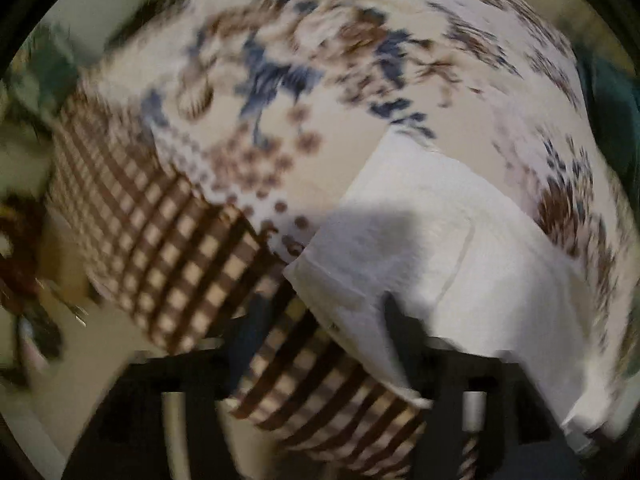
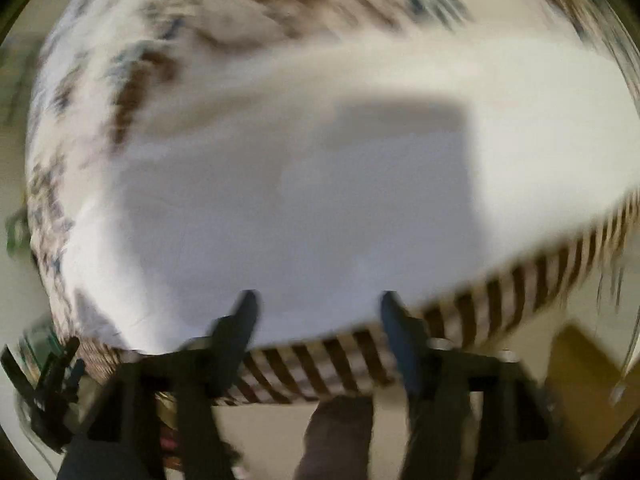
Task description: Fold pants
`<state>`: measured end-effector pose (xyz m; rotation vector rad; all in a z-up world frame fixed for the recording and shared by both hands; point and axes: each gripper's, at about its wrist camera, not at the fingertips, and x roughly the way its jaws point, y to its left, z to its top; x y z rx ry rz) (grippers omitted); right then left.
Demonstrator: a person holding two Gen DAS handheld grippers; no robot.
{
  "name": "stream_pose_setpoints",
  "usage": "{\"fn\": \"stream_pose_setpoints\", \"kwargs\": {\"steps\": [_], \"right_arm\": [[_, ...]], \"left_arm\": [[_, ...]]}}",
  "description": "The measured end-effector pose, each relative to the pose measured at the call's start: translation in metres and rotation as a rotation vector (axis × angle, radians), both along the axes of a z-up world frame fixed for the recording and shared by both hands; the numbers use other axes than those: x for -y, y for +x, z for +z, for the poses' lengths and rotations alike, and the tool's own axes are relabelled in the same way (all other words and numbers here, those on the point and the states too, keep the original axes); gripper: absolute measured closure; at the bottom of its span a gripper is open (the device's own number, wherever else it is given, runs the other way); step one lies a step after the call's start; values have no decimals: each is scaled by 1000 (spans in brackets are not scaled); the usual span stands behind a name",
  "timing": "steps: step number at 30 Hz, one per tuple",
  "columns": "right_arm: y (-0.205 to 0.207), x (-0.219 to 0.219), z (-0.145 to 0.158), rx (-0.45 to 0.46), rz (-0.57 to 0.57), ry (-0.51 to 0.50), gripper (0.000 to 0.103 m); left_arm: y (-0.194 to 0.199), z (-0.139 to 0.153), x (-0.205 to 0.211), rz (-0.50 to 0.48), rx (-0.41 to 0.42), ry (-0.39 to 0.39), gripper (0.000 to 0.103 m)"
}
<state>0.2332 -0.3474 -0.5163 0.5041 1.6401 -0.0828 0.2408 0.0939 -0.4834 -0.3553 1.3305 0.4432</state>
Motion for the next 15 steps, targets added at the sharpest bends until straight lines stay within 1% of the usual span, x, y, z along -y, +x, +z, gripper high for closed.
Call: {"fn": "stream_pose_setpoints", "kwargs": {"steps": [1,4,6,7,8,9,10,11,12,13,15], "right_arm": [[20,-2,6,40,53,12,33],[72,-7,5,105,144,-4,33],[102,-5,-5,124,190,-23,33],[115,-2,-9,126,212,-43,33],[133,-12,-8,129,231,-53,33],[145,-9,-14,131,272,-75,33],[148,-10,-19,124,296,-94,33],[155,-7,-23,117,339,-106,33],[159,-10,-26,115,366,-120,33],[163,-8,-27,115,401,-134,33],[165,-3,-29,118,446,-138,33]], "left_arm": [[4,9,12,-24,11,-1,21],[26,17,50,-93,49,-56,21],[51,10,77,-134,49,-124,21],[67,2,96,-167,41,-165,21],[83,-5,111,-198,31,-198,21],[95,-12,125,-229,22,-215,21],[110,-21,143,-272,3,-242,21],[121,-28,157,-289,-23,-259,21],[130,-34,166,-300,-45,-264,21],[139,-43,178,-308,-68,-287,21],[151,-53,194,-324,-102,-310,21]]}}
